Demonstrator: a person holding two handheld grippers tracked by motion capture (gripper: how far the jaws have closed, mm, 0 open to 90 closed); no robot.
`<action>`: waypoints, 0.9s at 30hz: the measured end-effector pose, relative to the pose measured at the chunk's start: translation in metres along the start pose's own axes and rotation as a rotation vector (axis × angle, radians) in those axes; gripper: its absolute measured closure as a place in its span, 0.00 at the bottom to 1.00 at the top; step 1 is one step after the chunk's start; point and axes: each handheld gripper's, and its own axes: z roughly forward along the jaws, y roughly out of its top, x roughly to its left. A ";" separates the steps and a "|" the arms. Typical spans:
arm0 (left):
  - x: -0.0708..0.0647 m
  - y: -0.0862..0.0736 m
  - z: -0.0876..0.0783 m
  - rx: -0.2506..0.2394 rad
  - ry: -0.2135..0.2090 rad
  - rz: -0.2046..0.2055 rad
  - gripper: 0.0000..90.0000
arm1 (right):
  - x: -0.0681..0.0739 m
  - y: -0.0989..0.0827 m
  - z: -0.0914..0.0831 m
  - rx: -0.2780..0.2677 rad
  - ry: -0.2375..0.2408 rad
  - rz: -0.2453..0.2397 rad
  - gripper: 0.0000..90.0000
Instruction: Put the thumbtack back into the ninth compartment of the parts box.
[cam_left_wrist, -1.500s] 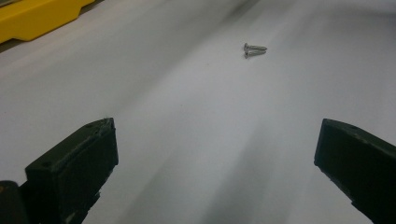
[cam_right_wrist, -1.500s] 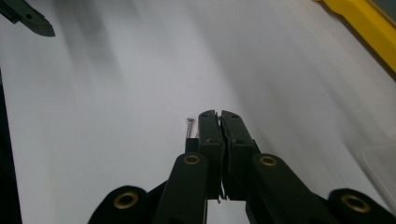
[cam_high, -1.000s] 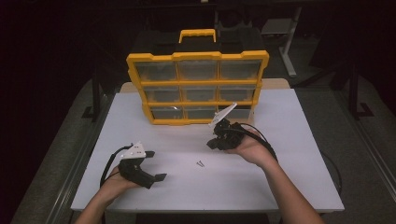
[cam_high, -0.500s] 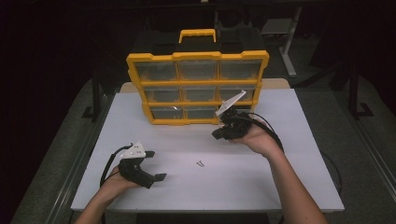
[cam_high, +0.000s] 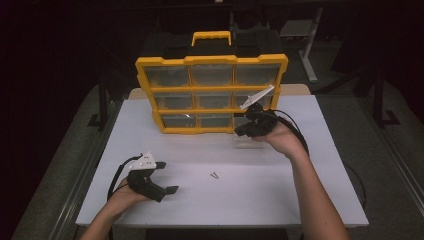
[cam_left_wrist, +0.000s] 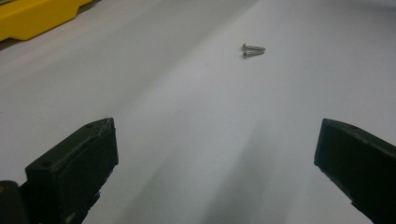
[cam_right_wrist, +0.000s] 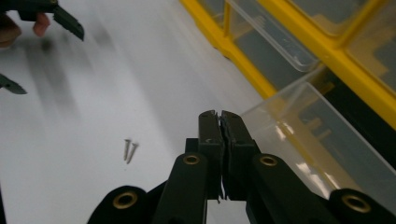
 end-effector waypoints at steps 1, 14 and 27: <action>0.000 0.000 0.000 0.000 0.000 0.000 0.00 | -0.002 -0.001 -0.001 -0.001 -0.004 0.003 0.96; -0.001 0.000 0.001 0.004 -0.002 0.002 0.00 | -0.018 -0.008 -0.003 -0.009 -0.095 0.043 0.96; -0.002 0.000 0.001 0.006 -0.004 0.003 0.00 | -0.033 -0.018 0.008 -0.003 -0.148 0.094 0.96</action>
